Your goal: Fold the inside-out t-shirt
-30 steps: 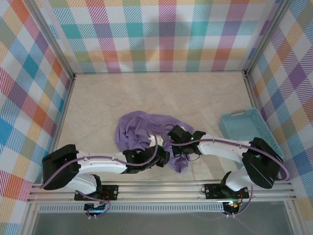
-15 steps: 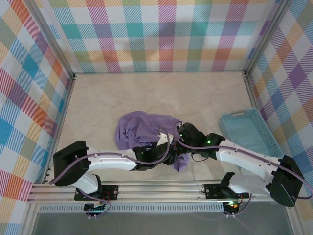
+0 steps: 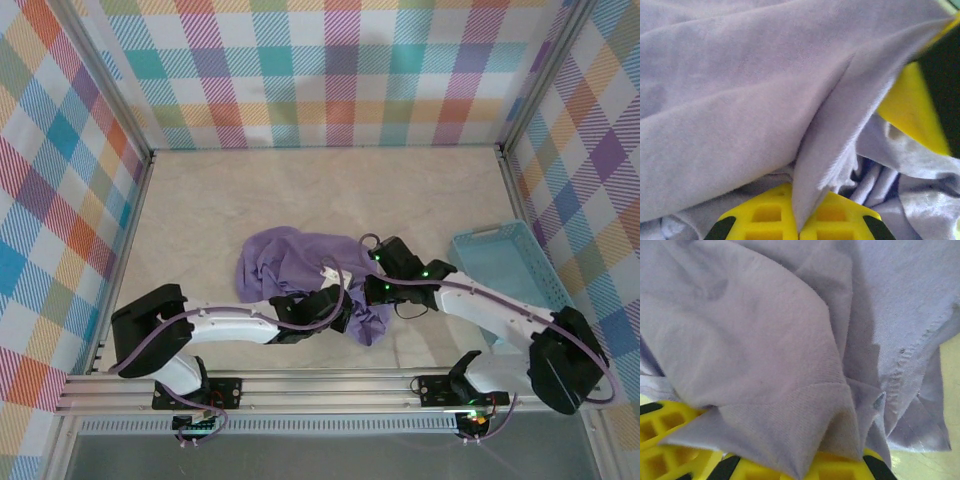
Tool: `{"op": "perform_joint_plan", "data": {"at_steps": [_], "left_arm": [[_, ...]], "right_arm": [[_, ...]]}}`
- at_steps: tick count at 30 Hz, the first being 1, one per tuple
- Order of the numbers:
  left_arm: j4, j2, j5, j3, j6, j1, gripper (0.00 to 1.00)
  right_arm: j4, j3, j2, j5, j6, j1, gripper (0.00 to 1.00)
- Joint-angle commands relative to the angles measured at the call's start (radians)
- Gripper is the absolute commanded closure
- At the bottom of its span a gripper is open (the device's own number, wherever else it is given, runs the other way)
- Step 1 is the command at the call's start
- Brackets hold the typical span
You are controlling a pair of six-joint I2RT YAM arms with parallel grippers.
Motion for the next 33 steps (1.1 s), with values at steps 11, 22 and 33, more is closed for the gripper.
{"op": "perform_joint_plan", "data": {"at_steps": [11,22,33], "left_arm": [[0.129,-0.007,0.244,-0.038,-0.012,0.093,1.00],[0.152,0.004,0.277,-0.026,-0.035,0.132,1.00],[0.139,-0.024,0.292,-0.036,-0.029,0.140,1.00]], "right_arm": [[0.011,0.045,-0.002,0.040,-0.161,-0.093,0.72],[-0.066,-0.067,-0.160,0.028,-0.128,0.044,0.55],[-0.060,-0.067,-0.029,0.190,-0.043,0.094,0.81]]}}
